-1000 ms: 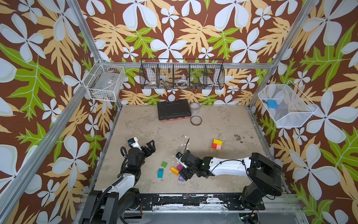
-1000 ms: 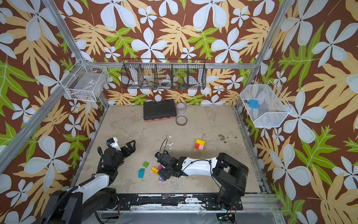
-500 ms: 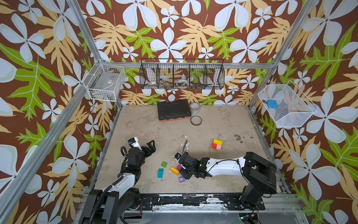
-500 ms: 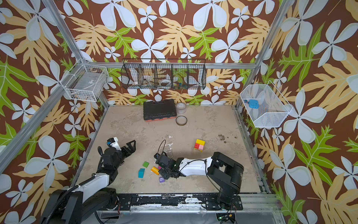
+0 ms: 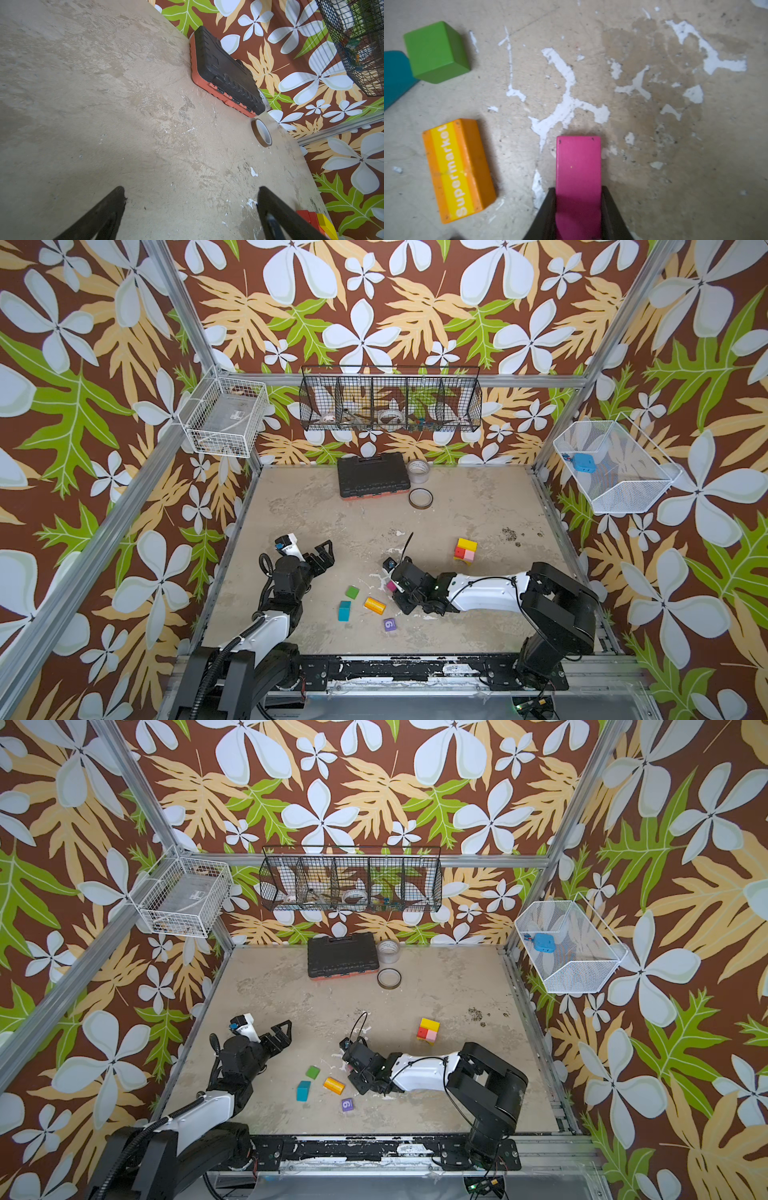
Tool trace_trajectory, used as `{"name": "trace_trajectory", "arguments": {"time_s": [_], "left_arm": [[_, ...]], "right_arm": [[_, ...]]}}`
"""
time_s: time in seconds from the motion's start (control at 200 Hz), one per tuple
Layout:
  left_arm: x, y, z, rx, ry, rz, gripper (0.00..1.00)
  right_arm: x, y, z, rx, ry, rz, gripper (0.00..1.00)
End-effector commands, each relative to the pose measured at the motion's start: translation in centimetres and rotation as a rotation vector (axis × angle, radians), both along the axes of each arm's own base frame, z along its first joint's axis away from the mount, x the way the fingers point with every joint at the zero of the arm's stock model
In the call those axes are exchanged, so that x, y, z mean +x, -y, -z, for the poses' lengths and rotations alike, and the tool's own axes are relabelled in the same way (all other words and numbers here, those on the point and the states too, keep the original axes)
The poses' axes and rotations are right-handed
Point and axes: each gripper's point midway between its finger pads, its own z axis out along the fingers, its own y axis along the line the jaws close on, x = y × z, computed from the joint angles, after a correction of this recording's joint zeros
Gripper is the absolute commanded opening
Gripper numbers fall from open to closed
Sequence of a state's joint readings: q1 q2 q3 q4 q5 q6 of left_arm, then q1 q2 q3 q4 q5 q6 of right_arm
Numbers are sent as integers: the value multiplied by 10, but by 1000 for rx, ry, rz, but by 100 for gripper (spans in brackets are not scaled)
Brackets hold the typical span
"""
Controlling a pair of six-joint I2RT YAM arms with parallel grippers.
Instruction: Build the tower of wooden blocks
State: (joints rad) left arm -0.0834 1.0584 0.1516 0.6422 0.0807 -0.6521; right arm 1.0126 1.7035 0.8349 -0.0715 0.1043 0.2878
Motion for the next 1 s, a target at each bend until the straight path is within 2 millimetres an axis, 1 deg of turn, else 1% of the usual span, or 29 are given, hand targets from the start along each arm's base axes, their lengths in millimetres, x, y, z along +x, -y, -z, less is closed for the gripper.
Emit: {"name": "trace_trajectory", "arguments": {"time_s": [0.0, 0.14, 0.2, 0.281, 0.296, 0.396, 0.486, 0.727, 0.997], "left_arm": [[1, 1, -4, 3, 16, 10, 100], [1, 2, -4, 2, 16, 15, 100], [1, 3, -4, 2, 18, 19, 100], [0, 3, -4, 1, 19, 21, 100], [0, 3, -5, 0, 20, 22, 100], [-1, 3, -6, 0, 26, 23, 100], [-1, 4, -6, -1, 28, 23, 100], [-1, 4, -7, 0, 31, 24, 100], [-2, 4, -7, -2, 32, 30, 100]], "right_arm": [[-7, 28, 12, -91, -39, 35, 26], [-8, 31, 7, -75, -39, 49, 27], [-7, 33, 7, -83, -39, 61, 29], [-6, 37, 9, -97, -38, 80, 39], [-6, 38, 9, -99, -38, 84, 43], [-4, 45, 9, -121, -29, 120, 55], [-3, 52, 8, -137, -21, 153, 61], [-3, 74, 3, -164, 2, 248, 68], [6, 94, 7, -176, -13, 350, 70]]}}
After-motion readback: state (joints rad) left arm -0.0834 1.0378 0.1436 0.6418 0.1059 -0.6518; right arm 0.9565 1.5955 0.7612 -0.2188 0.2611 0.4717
